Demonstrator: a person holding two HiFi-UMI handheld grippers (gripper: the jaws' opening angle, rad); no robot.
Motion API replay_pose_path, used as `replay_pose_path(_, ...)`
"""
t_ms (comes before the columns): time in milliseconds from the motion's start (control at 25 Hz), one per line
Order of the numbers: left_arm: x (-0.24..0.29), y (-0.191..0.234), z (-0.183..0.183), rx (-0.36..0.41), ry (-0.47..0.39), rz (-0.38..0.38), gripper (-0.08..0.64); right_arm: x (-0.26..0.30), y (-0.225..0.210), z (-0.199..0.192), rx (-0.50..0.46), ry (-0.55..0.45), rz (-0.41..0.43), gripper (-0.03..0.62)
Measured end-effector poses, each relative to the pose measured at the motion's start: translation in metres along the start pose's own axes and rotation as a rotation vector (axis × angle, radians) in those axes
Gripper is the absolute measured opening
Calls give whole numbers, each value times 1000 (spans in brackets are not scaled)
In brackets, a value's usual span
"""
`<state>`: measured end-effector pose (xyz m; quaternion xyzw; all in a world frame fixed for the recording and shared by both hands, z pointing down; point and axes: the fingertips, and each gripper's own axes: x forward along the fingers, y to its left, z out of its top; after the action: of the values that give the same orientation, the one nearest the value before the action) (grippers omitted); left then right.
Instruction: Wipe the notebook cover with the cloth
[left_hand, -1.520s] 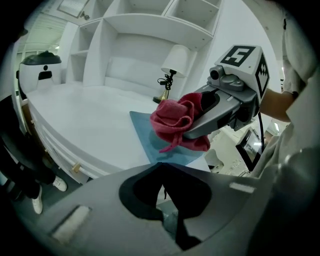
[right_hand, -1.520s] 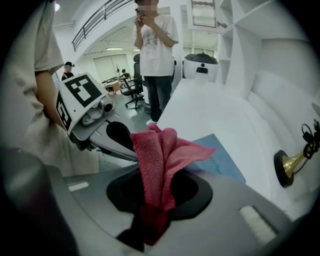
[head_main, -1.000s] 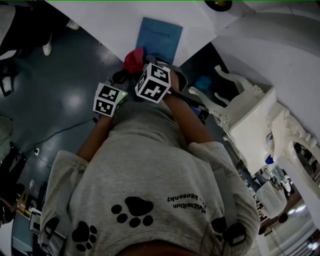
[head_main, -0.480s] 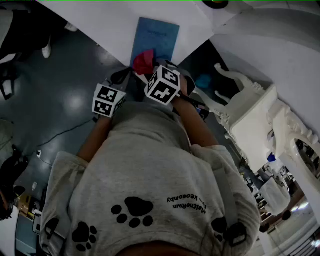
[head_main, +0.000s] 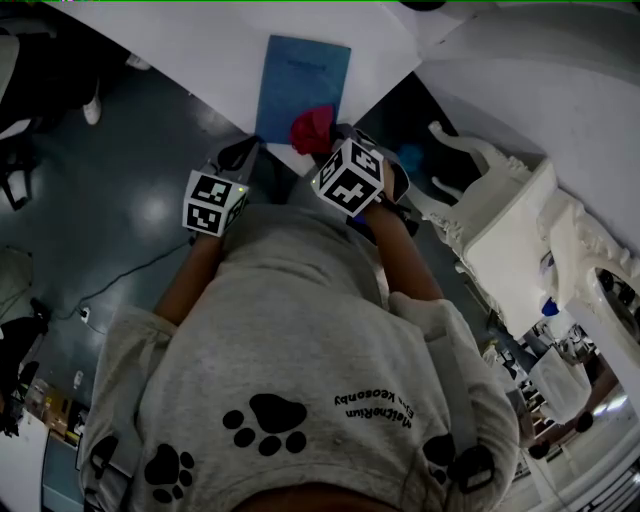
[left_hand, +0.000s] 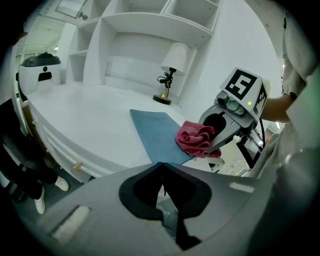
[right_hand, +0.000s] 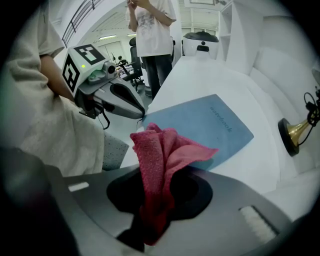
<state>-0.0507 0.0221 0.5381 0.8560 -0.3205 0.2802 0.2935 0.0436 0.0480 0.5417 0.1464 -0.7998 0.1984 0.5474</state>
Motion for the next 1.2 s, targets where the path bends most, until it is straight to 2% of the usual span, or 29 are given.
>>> replay_pose_path(320,0,-1,0,5,10,-4,-2,-6,-4,-14,58,5,-26,95)
replay_pose_path(520,0,-1,3,11,-9,-1,-2,-9,-19,-61,118,113,-64,95)
replay_pose_path(640,1,-2,4,18,-10,-3,-3,-20,-33,-81,189,119,-99,97)
replay_pose_path(840,1,0,3,28,11,6,-3,-45,-50,-65,305,-29,-158,97)
replay_pose_path(1040,0,-3,5,34,45,8,-5,-78,-63,-27,335,-184,-257,97)
replay_pose_path(1200,-9,0,27,8,2,29,-5,-110,-72,4,359,-312,-333,97)
